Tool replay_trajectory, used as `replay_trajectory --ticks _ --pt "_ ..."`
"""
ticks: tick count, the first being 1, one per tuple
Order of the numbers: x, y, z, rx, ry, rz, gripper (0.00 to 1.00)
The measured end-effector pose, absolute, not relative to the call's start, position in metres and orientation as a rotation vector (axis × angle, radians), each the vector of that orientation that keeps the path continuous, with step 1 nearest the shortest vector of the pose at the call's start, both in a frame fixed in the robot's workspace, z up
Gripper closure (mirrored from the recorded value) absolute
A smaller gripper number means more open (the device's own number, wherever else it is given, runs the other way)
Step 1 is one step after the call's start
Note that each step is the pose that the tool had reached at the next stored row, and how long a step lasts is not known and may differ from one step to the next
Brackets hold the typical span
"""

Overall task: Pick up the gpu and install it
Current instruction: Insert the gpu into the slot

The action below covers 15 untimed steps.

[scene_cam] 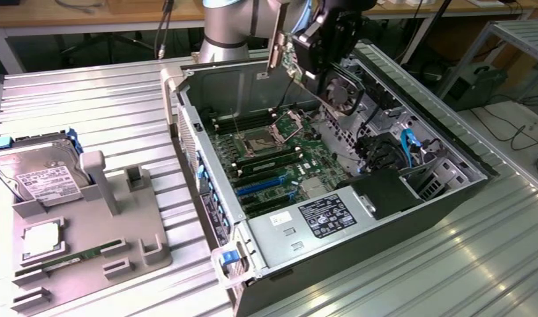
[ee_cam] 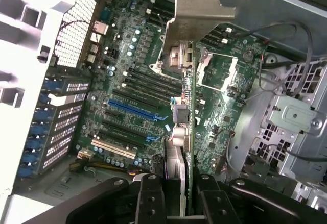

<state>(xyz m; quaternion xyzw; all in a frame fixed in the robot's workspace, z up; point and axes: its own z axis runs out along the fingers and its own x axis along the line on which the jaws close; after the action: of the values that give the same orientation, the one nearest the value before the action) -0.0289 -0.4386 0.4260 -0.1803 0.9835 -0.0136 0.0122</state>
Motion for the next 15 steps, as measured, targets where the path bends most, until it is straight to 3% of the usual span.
replay_trajectory --ticks 15 --pt "-0.0289 -0.4389 0.426 -0.838 3.0 -0.039 0.72"
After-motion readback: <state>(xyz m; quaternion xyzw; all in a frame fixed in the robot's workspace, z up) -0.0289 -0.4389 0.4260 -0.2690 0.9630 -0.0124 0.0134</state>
